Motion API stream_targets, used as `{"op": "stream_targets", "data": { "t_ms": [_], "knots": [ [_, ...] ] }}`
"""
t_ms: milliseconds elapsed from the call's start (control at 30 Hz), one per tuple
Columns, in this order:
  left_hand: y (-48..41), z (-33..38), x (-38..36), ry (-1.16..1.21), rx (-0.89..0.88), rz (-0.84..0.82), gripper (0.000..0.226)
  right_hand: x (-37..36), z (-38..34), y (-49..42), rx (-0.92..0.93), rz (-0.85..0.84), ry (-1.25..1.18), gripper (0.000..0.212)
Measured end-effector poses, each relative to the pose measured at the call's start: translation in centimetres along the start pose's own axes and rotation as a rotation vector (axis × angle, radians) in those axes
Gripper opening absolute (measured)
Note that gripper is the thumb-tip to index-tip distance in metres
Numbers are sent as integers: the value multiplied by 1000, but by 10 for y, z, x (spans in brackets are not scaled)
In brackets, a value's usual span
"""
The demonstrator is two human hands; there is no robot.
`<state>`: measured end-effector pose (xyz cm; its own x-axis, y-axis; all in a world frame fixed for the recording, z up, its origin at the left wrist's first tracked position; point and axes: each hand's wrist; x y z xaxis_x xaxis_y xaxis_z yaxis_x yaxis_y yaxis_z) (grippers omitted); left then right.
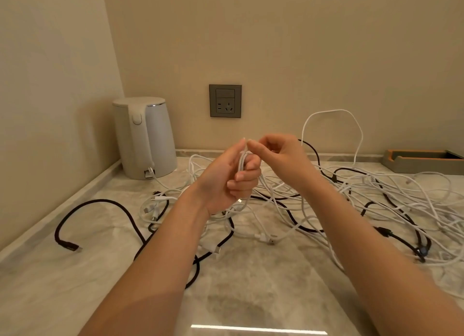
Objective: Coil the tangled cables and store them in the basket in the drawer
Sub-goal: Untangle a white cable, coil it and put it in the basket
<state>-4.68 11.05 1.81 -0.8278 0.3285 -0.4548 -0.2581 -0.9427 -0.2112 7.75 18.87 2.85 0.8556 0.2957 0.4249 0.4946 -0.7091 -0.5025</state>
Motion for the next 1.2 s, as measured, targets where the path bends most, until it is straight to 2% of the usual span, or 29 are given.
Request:
{"op": "stream_targets", "data": {
  "t_ms": [167, 333, 467, 533, 667, 767, 833, 1000, 1100, 1200],
  "knots": [
    [0, -1, -3, 173, -108, 58, 44, -14, 13, 14, -205, -96, -103, 43],
    [-1, 1, -7, 377, -233, 221, 48, -4, 1, 27, -360, -411, 101, 23],
    [-3, 2, -3, 410, -339, 348, 41, -8, -13, 38, -394, -705, 146, 39],
    [-3, 6, 4, 450, -409, 420, 41, -11, -17, 41, -375, -778, 198, 41],
    [-1, 9, 15, 428, -463, 528, 42, -7, -27, 42, -282, -764, 353, 24],
    [-4, 5, 12, 327, -439, 595, 42, -4, -37, 44, -142, -733, 683, 17],
    [-8, 2, 8, 248, -441, 658, 43, 0, -44, 46, -98, -721, 788, 20],
    [-8, 3, 16, 112, -555, 816, 43, 13, -54, 50, -45, -724, 722, 30],
    [-6, 4, 14, -40, -529, 802, 42, 16, -56, 49, 73, -584, 646, 27],
    [-8, 0, 4, -275, -438, 738, 43, 18, -52, 45, 222, -351, 607, 31]
  ]
}}
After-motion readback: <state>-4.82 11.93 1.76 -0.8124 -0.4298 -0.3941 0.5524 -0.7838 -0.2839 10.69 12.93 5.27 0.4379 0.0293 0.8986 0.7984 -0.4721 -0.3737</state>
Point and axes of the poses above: each hand's wrist, its own y-axis away from the middle knuckle, its own x-axis out of the back of the hand, z = x × y, and after that the axes turned 6 degrees about -x, right-handed
